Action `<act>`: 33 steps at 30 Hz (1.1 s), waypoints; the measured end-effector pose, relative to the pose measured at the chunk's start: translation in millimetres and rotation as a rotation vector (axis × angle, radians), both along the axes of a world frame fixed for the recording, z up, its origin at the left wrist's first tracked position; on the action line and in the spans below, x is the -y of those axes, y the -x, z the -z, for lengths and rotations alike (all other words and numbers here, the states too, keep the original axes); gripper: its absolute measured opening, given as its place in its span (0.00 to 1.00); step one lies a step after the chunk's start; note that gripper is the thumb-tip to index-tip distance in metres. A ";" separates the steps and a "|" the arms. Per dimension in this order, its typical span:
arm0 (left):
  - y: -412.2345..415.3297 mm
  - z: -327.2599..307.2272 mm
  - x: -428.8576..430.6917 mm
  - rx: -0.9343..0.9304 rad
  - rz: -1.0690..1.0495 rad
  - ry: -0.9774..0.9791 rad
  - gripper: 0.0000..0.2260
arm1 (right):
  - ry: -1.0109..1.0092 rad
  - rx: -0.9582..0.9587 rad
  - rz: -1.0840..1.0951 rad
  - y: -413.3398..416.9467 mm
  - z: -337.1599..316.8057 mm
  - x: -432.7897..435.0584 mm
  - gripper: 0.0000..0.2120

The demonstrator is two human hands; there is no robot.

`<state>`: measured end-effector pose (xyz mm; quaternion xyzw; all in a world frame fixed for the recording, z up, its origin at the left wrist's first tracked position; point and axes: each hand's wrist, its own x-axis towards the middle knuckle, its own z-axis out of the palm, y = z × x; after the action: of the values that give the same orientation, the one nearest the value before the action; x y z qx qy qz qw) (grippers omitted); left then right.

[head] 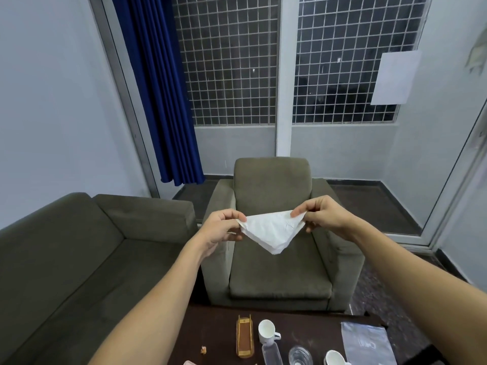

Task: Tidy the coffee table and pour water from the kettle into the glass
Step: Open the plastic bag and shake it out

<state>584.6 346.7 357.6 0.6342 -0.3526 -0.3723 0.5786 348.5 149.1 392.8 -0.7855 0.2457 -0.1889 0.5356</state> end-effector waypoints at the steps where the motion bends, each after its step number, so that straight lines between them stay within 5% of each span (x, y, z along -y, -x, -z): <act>1: 0.2 1.0 2.3 -0.010 -0.007 -0.006 0.11 | -0.007 -0.008 -0.004 0.9 0.9 1.6 0.16; 8: 5.7 7.2 21.4 -0.054 -0.008 -0.042 0.10 | -0.168 -0.033 -0.026 3.3 17.6 14.7 0.05; 12: 8.6 11.1 31.2 0.018 -0.070 -0.038 0.09 | -0.171 0.036 0.029 -0.8 32.3 16.5 0.06; 15: 7.3 12.7 33.8 0.001 -0.094 -0.043 0.15 | -0.263 0.069 0.059 -4.2 41.3 19.6 0.17; 19: 3.5 17.4 38.7 -0.186 -0.169 -0.061 0.19 | -0.466 0.103 0.142 -14.2 62.0 13.7 0.18; 23: -2.7 21.9 43.4 -0.338 -0.197 -0.156 0.11 | -0.572 0.065 0.176 -27.7 85.1 -4.9 0.12; 27: -21.9 25.9 43.9 -0.416 -0.185 -0.263 0.10 | -0.405 0.003 0.044 -33.1 105.0 -25.3 0.21; 33: -59.5 40.7 51.8 -0.447 -0.151 -0.383 0.09 | 0.265 -0.127 -0.108 -54.5 133.6 -57.8 0.42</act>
<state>644.1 295.0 316.9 0.6586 -0.0915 -0.5184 0.5377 403.0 206.9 259.1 -0.8719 0.2094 -0.1403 0.4199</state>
